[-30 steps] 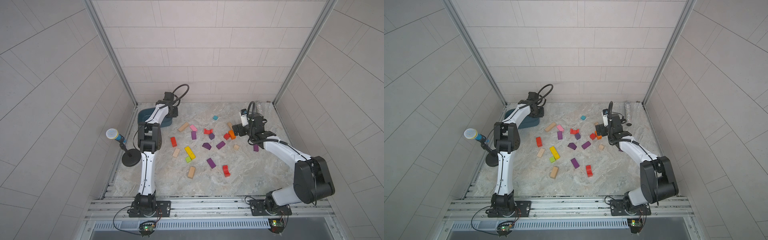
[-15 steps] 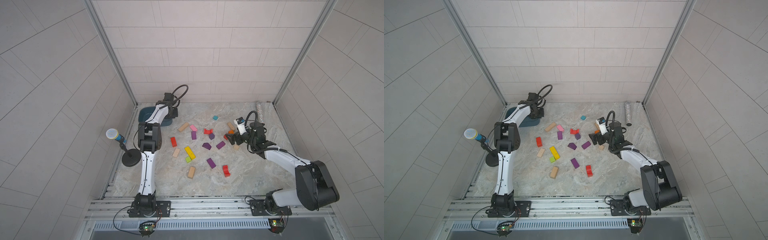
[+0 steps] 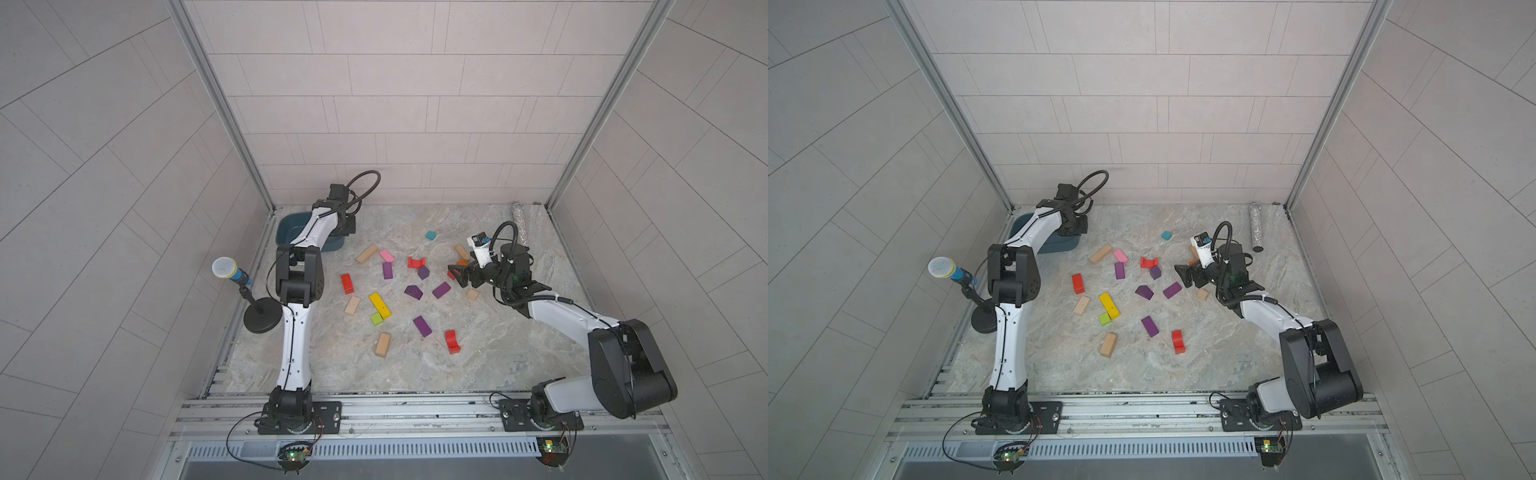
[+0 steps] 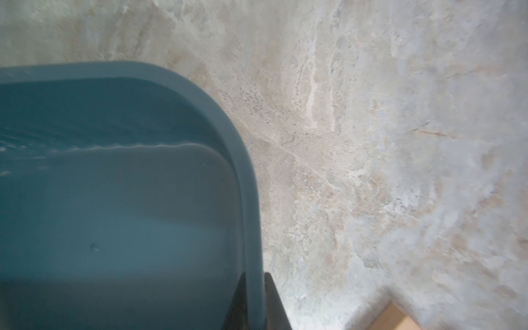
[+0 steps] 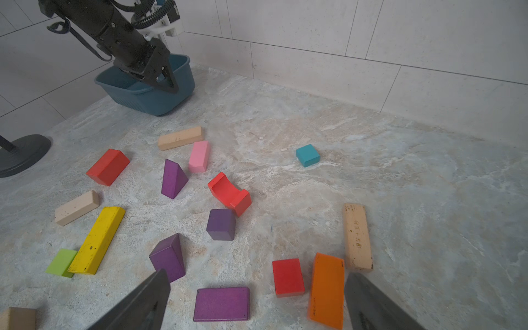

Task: Pick purple bricks into the storage bin
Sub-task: Pick up the storage box at the center of the board.

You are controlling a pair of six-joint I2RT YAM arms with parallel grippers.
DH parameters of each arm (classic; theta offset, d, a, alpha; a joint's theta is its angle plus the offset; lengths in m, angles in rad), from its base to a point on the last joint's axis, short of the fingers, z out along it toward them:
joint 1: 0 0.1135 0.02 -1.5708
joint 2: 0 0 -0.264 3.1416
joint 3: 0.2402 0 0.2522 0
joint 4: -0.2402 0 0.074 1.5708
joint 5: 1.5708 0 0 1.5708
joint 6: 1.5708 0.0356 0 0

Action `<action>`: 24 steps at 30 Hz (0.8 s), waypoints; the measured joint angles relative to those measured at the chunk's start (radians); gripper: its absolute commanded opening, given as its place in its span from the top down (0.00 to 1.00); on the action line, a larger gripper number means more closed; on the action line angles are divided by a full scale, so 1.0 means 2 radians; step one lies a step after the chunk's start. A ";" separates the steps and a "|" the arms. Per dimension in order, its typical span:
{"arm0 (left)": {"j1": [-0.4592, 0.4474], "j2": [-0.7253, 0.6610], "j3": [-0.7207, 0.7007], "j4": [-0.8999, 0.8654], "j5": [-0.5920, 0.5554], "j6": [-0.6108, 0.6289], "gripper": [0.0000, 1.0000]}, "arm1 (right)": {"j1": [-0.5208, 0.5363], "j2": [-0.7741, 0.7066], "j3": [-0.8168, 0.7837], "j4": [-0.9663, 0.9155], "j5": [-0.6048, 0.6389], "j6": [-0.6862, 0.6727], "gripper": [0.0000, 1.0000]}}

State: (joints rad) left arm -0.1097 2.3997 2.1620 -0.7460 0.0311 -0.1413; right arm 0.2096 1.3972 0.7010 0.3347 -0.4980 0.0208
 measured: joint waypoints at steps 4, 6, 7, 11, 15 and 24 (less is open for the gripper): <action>-0.014 -0.036 -0.002 -0.009 0.003 -0.004 1.00 | 0.000 0.000 0.000 0.002 -0.003 0.004 0.00; -0.028 -0.056 -0.002 -0.007 0.003 -0.008 1.00 | 0.000 0.000 0.000 0.004 -0.005 0.006 0.00; -0.038 -0.066 -0.002 -0.005 0.002 -0.010 1.00 | 0.000 0.000 -0.001 0.006 -0.005 0.007 0.00; -0.084 -0.089 0.003 0.003 -0.003 -0.014 1.00 | 0.000 -0.002 -0.011 0.010 -0.005 0.009 0.00; -0.123 -0.074 0.049 -0.022 -0.012 -0.008 1.00 | 0.000 -0.017 -0.026 0.010 -0.003 0.009 0.00; -0.167 -0.004 0.184 -0.066 -0.031 -0.032 1.00 | -0.008 -0.037 -0.051 0.037 0.002 0.020 0.00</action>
State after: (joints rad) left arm -0.4438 2.3920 2.5298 -0.8780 -0.0299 -0.2050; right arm 0.1936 1.3235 0.5991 0.4091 -0.4934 0.0601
